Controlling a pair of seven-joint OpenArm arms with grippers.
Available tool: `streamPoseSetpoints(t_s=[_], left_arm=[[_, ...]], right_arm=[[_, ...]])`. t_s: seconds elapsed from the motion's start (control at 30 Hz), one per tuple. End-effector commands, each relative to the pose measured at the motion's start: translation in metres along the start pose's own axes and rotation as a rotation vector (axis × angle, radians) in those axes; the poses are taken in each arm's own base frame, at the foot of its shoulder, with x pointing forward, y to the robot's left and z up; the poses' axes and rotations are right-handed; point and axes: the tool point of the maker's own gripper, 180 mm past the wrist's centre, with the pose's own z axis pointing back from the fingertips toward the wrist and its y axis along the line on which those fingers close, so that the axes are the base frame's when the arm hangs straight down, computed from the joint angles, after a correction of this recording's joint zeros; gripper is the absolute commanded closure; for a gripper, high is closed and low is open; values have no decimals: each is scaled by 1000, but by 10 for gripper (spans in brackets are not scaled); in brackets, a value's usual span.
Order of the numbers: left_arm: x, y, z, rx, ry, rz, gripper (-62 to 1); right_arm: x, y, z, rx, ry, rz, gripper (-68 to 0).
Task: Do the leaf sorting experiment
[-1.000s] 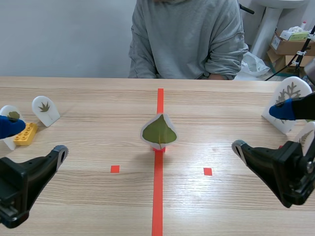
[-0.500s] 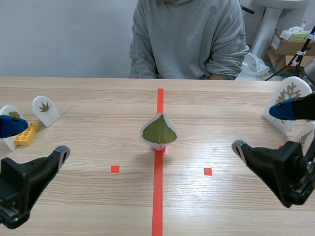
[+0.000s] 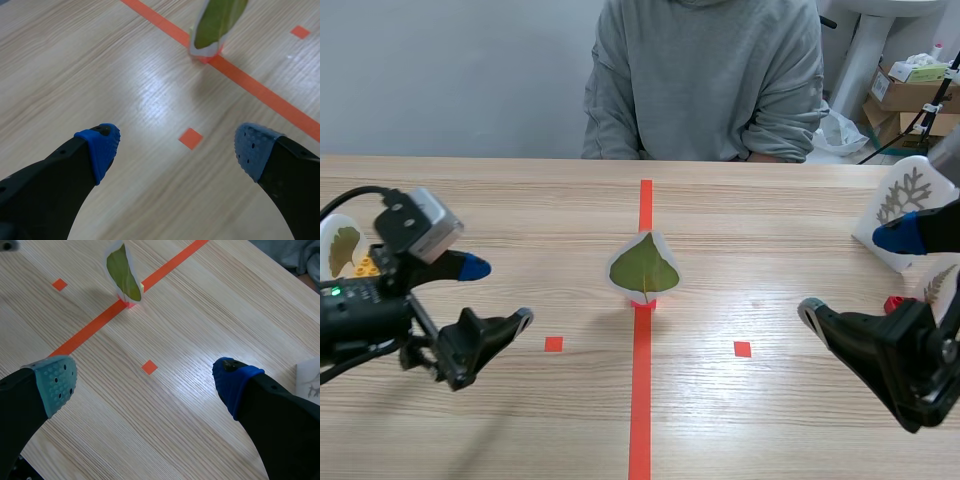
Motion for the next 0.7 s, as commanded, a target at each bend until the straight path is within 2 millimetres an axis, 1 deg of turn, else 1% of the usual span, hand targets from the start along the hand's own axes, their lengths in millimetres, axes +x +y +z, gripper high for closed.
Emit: streamPoseSetpoints(t_s=[0.0, 0.17, 0.33, 0.5, 0.67], left_arm=[[25, -2, -14, -28, -65, -25, -497], [29, -12, -61, -114, -27, -105, -497], [35, -29, -97, -174, -12, -123, -497], [43, -44, -121, -179, -22, -116, -497], [56, -62, -133, -204, -56, -86, -497]], right_arm=[[5, -5, 0, -12, -23, 2, -553], [5, -5, 0, -12, -21, 2, -553], [5, -5, 0, -12, -19, 2, -553], [5, -5, 0, -12, -19, 2, -553], [5, -5, 0, -12, -19, 2, -553]])
